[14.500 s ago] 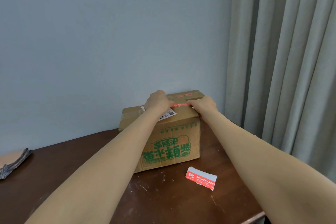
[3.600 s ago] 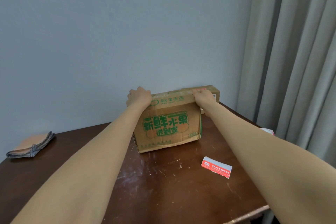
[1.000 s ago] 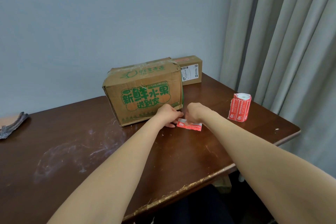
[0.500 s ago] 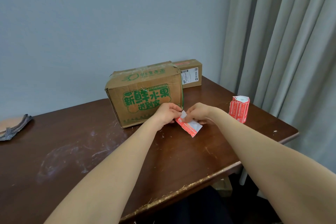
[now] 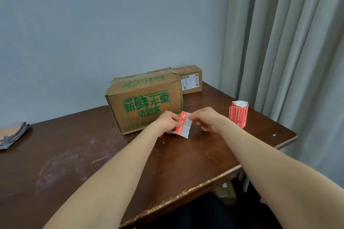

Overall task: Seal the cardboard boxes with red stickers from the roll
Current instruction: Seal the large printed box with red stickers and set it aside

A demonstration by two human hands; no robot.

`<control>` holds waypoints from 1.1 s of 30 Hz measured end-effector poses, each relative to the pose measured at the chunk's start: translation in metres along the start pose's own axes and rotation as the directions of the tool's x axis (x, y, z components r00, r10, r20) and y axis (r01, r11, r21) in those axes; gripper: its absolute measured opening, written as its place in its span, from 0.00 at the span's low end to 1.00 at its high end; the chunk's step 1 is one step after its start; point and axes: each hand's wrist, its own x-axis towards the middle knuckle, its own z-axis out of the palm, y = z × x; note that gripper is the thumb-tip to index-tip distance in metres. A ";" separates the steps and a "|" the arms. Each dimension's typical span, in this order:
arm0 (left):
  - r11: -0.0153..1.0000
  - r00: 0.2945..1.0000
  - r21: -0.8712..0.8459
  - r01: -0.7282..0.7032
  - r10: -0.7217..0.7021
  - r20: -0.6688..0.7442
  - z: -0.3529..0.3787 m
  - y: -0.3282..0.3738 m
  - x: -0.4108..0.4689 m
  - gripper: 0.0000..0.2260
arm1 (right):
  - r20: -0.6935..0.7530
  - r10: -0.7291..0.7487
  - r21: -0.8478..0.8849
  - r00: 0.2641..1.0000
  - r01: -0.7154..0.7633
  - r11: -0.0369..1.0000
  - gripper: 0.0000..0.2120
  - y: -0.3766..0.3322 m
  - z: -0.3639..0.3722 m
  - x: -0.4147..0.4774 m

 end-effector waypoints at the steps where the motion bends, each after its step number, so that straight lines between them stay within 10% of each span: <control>1: 1.000 1.000 0.021 -0.008 0.008 -0.001 -0.001 0.001 0.000 0.03 | -0.008 -0.007 -0.026 1.000 0.006 1.000 0.07 0.000 -0.001 -0.001; 10: 0.899 0.887 0.382 -0.213 0.342 -0.311 0.005 0.011 -0.004 0.03 | 0.043 0.008 0.142 0.999 -0.014 0.990 0.05 -0.001 0.001 -0.013; 33: 0.956 0.946 0.224 -0.190 0.239 -0.221 0.019 0.033 -0.006 0.06 | 0.031 -0.120 0.095 0.992 0.117 0.989 0.03 0.011 -0.014 -0.016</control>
